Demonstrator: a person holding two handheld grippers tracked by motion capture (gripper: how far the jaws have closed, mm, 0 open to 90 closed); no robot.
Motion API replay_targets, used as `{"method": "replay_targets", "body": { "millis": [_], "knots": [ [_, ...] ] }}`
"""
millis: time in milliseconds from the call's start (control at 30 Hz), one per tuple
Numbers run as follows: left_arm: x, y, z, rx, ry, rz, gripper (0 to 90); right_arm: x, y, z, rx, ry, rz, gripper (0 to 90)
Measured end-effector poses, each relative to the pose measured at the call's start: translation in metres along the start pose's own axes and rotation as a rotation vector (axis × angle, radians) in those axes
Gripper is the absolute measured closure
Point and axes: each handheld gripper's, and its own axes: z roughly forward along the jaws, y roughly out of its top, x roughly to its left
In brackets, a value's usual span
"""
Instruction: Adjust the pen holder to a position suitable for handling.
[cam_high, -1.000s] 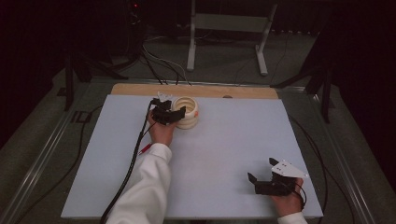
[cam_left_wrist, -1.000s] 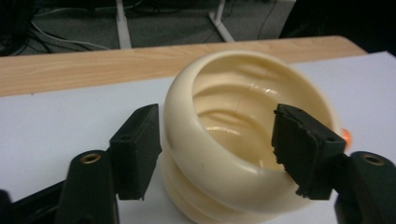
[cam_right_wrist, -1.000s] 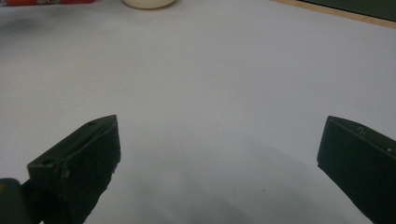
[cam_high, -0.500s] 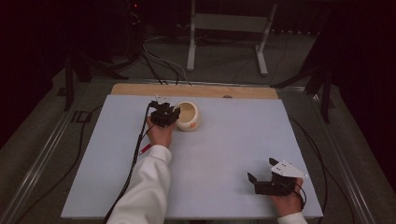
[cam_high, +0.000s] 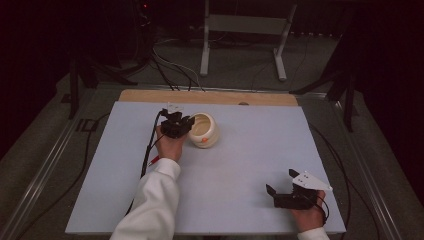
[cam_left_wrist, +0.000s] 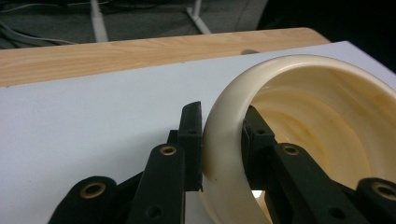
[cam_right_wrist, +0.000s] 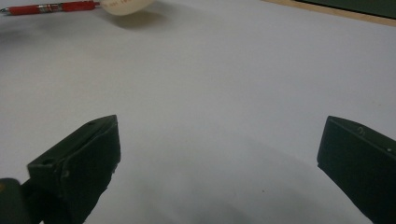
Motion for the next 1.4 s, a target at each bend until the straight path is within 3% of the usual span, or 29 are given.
{"method": "replay_targets", "body": {
  "millis": [333,667,1000,1233,1300,1400],
  "knots": [
    [-0.018,-0.003,-0.016,0.082,-0.033,0.096,75.3,0.0,0.0,0.0,-0.004,0.005,0.008,0.0],
    [-0.029,-0.009,-0.022,0.157,-0.04,0.099,75.2,-0.001,0.0,0.0,-0.005,0.013,0.013,0.0],
    [-0.037,-0.013,-0.024,0.272,-0.046,0.161,74.9,-0.001,0.0,0.0,-0.003,0.013,0.013,0.0],
    [-0.038,-0.017,-0.014,0.251,-0.067,0.155,70.7,-0.001,0.0,0.0,-0.004,0.017,0.011,0.0],
    [-0.039,-0.018,-0.012,0.251,-0.076,0.152,66.0,-0.001,0.0,0.001,-0.004,0.019,0.01,0.0],
    [-0.041,-0.023,-0.009,0.21,-0.109,0.141,58.4,-0.001,0.0,0.0,-0.013,0.024,0.0,0.0]
  ]
}}
